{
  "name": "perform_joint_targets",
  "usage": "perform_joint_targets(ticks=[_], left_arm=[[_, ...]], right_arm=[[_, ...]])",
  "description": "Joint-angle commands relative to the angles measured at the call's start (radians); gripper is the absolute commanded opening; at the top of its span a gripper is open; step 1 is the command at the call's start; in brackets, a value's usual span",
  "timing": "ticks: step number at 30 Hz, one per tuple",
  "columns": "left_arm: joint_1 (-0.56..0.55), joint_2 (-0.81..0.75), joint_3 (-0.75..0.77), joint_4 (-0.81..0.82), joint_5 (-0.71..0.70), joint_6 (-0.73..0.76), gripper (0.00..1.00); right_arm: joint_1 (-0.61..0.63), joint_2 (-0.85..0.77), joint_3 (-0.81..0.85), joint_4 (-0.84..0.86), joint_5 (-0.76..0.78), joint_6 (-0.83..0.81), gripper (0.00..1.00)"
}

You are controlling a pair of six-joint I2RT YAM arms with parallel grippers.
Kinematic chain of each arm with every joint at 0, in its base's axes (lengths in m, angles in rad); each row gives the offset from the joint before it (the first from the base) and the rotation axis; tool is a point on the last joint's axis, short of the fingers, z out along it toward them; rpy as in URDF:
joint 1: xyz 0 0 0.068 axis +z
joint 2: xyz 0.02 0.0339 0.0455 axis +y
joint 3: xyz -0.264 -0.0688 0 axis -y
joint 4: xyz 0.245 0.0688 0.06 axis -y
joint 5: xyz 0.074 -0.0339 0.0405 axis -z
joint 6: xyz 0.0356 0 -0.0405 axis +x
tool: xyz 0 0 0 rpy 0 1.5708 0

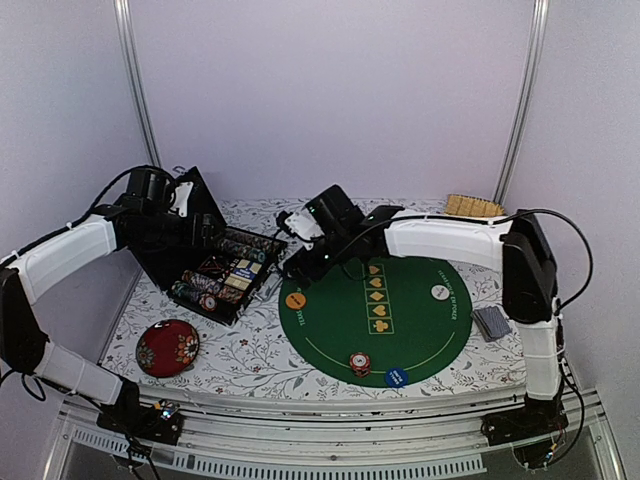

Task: Distribute texas hold em gaming equipment
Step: Adjust the big blind button in the big blind area.

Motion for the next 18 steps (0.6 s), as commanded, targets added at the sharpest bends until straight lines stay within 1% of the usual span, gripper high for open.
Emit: perform_joint_targets(ticks=[1,5,8,12,15,18], left_arm=[[0.011,-0.009,-0.008,0.012,-0.003,0.013,0.85],[0.013,-0.002,-0.007,0.011,0.001,0.011,0.85],[0.014,-0.001,-0.009,0.012,0.000,0.011,0.85],[0.015,0.016,-0.012,0.008,-0.021,0.014,0.85],[0.013,0.051,-0.007,-0.019,-0.063,0.023,0.84],[0.013,0.103,0.013,-0.063,-0.110,0.034,0.82]], right_arm=[[0.014,0.125,0.064,-0.024,0.016,0.013,0.93],[0.001,0.192,0.131,0.021,-0.026,0.010,0.90],[-0.017,0.240,0.187,0.020,-0.053,0.027,0.89],[-0.030,0.243,0.195,0.044,-0.100,0.054,0.88],[-0.034,0.231,0.187,0.045,-0.075,0.047,0.88],[-0.042,0.178,0.143,0.057,-0.055,0.028,0.89]])
